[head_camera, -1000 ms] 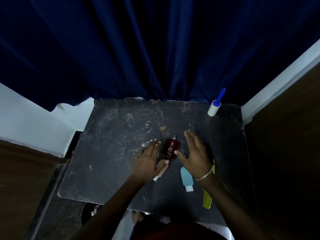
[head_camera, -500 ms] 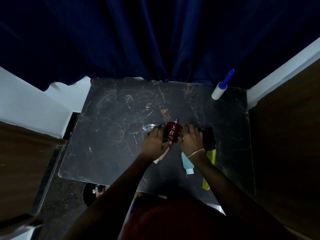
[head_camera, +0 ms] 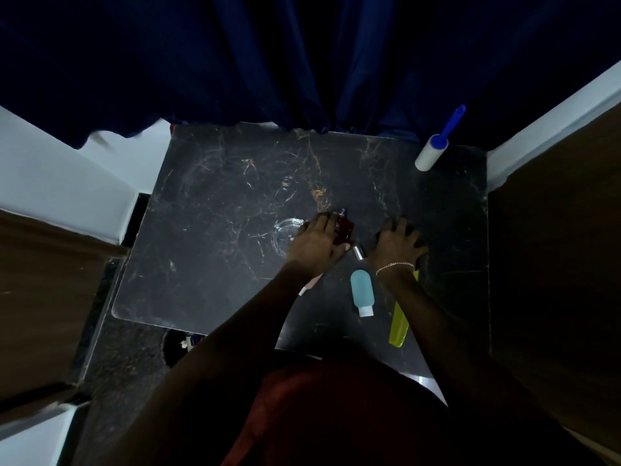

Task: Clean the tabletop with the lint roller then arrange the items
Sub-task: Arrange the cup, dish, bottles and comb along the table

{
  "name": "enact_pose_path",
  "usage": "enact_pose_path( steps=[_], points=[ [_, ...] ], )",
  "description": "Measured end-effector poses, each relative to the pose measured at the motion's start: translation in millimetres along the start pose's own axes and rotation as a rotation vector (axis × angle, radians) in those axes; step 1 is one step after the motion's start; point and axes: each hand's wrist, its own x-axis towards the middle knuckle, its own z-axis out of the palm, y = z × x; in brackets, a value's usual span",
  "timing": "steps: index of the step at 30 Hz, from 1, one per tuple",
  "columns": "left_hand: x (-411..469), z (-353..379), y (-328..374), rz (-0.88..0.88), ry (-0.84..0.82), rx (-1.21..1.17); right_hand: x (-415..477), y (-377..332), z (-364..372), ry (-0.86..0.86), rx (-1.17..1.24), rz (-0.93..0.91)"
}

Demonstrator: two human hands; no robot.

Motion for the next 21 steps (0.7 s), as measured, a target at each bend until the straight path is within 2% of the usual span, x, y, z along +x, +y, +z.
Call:
enact_pose_path(
  steps=[10, 13, 16, 21],
  points=[
    [-8, -2, 8, 0.038, 0.07, 0.002, 0, 13, -9, 0.036, 0.104, -0.103],
    [-11, -7, 15, 0.032, 0.134, -0.073, 0, 10, -24, 0.085, 0.282, -0.149],
    [-14, -13, 20, 0.01, 0.131, -0.248, 0, 7, -40, 0.165, 0.559, -0.298],
    [-15, -31, 16, -0.074, 0.128, -0.786, -4, -21, -60, 0.154, 0.859, -0.507]
  ],
)
